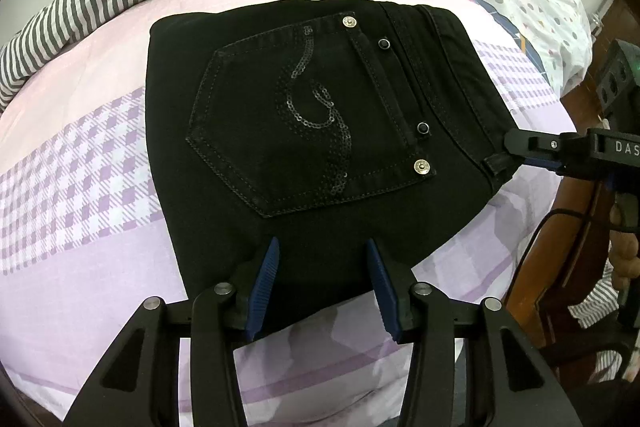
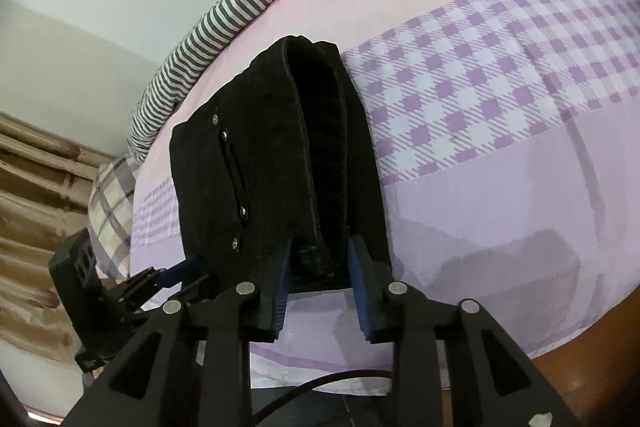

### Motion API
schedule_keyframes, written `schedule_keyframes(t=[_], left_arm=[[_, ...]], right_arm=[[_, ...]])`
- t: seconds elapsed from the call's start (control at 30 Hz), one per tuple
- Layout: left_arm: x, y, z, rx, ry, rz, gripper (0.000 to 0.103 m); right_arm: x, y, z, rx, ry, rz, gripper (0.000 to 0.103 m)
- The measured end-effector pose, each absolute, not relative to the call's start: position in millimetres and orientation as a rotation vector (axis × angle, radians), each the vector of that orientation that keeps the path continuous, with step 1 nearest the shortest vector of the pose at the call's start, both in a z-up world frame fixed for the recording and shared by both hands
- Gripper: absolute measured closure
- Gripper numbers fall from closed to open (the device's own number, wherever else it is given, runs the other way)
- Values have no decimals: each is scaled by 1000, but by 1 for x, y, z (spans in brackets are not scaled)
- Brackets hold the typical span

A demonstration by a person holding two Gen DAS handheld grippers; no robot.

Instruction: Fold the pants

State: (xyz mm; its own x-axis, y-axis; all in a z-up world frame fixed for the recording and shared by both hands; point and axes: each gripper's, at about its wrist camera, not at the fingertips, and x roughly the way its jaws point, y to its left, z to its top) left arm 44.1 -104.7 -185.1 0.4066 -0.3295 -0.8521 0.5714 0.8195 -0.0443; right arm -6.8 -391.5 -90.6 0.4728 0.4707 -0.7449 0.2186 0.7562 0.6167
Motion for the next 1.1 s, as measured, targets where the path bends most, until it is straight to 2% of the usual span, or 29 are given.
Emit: schedule_keyframes(t=[0.43, 0.63, 0.77, 0.87, 1.1], left_arm=[[44, -110, -185, 291, 999, -568, 55], [43, -112, -185, 293, 999, -566, 55], [46, -110, -183, 277, 1005, -578, 53], [52, -99, -177, 206, 1005, -610, 53], [72, -44, -151, -33, 938, -600, 53]], right_arm=[[47, -377, -34, 527, 938, 193, 75], [85, -378, -50, 541, 960, 193, 75], [92, -383, -70, 561, 1005, 180, 86], [92, -385, -76, 581, 1018, 191, 88], [74, -381, -77, 536, 1035, 220, 85]])
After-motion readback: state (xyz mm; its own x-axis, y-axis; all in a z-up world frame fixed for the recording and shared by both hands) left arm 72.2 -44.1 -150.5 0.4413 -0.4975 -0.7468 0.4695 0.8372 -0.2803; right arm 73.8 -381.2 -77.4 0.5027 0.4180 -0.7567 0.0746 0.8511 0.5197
